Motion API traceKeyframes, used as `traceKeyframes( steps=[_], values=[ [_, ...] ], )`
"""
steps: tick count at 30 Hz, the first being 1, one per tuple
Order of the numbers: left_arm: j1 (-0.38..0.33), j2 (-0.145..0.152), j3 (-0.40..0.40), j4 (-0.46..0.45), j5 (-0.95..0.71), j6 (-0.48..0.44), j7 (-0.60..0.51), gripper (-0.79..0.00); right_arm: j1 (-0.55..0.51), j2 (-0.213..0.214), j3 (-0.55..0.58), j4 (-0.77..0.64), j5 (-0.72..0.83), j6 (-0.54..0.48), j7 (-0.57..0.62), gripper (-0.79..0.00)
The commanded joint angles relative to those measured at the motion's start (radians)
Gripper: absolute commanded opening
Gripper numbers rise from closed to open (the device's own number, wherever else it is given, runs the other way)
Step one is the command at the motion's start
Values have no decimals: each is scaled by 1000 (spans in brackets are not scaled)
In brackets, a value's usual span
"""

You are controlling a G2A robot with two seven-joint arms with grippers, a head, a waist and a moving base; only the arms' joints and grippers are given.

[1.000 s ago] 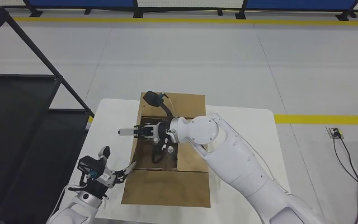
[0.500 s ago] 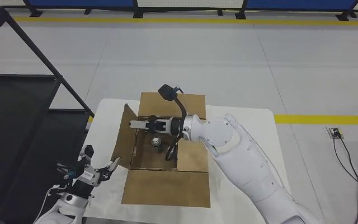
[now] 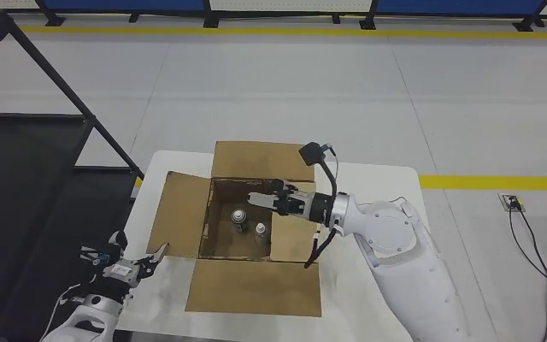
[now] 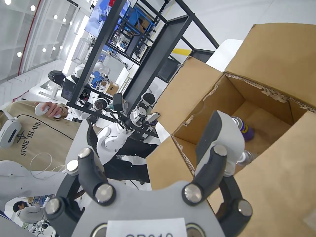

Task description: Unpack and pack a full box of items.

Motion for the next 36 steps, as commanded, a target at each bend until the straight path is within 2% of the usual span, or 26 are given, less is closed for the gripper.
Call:
traceKeyframes(
  steps=[1,14,20,24,30,36],
  values=[
    [-15,-1,18,19,7,0,-21,0,-10,5,11,-1,-2,-6,5,0],
    [-76,-7,101,110,47,-7,-60,0,-19,8,18,2,28,2,33,0],
    [-89,-7,119,123,63,-33,-52,0,-23,9,2,-9,-2,-6,35,0],
    [-94,-8,128,118,72,-36,-48,0,63,10,-102,-19,-195,-5,135,0],
    [-92,-8,130,109,79,-44,-43,0,282,-27,-351,100,-478,77,275,0],
    [-74,-7,117,104,65,-55,-20,0,468,-109,-555,331,-482,102,335,0]
  ],
)
